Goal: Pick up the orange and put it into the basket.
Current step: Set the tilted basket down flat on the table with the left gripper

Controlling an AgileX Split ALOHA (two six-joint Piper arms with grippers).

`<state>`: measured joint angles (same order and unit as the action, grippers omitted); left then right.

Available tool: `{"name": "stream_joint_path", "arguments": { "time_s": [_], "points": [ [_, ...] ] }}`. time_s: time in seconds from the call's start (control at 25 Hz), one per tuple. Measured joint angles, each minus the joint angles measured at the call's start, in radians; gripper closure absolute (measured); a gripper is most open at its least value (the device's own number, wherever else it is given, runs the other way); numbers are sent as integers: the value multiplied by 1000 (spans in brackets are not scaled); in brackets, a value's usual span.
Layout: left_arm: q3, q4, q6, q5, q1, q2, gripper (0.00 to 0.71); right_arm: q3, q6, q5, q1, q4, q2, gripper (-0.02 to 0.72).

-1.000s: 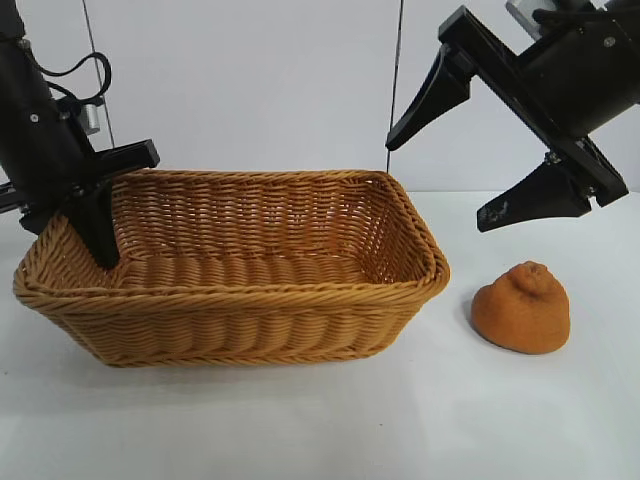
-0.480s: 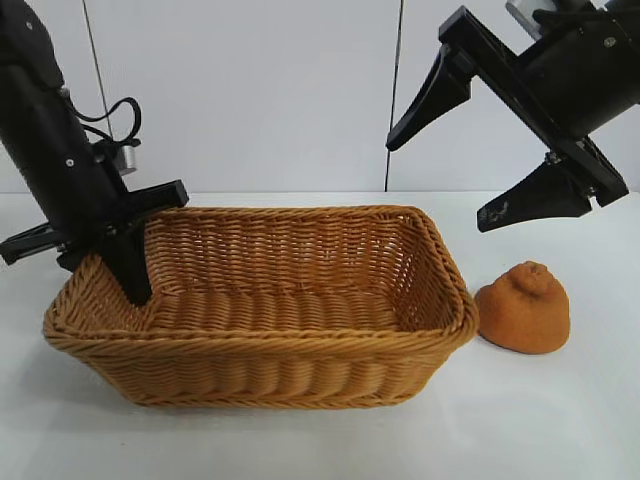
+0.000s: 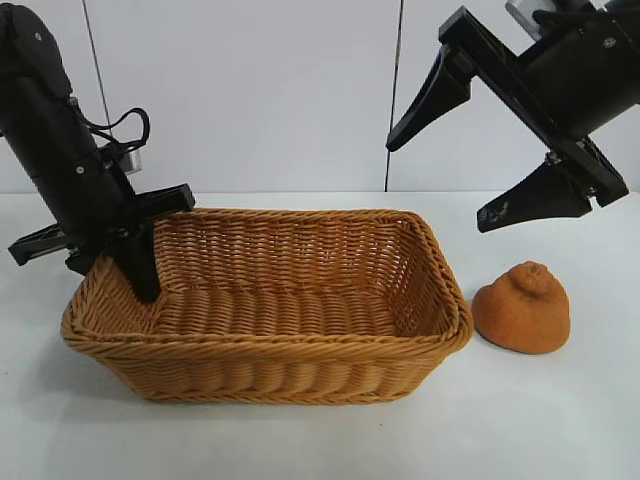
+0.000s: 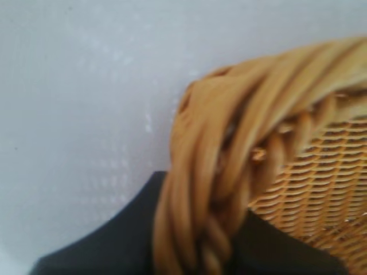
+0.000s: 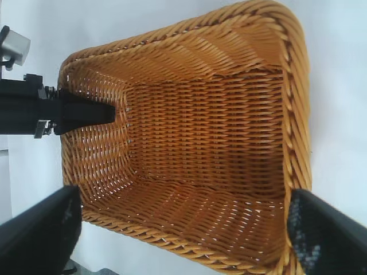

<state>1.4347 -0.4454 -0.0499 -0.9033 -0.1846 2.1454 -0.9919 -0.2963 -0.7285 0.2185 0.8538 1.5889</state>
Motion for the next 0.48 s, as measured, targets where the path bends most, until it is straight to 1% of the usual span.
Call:
{"name": "stream_joint_path", "arguments": {
  "time_s": [0.08, 0.16, 0.2, 0.28, 0.48],
  "points": [
    [-1, -3, 0, -1, 0, 0, 272, 0, 0, 0, 0, 0, 0, 36],
    [0, -6, 0, -1, 0, 0, 116, 0, 0, 0, 0, 0, 0, 36],
    [0, -7, 0, -3, 0, 0, 78, 0, 0, 0, 0, 0, 0, 36],
    [1, -7, 0, -11, 0, -1, 42, 0, 0, 0, 0, 0, 0, 36],
    [30, 2, 1, -73, 0, -43, 18, 0, 0, 0, 0, 0, 0, 36]
  ]
}}
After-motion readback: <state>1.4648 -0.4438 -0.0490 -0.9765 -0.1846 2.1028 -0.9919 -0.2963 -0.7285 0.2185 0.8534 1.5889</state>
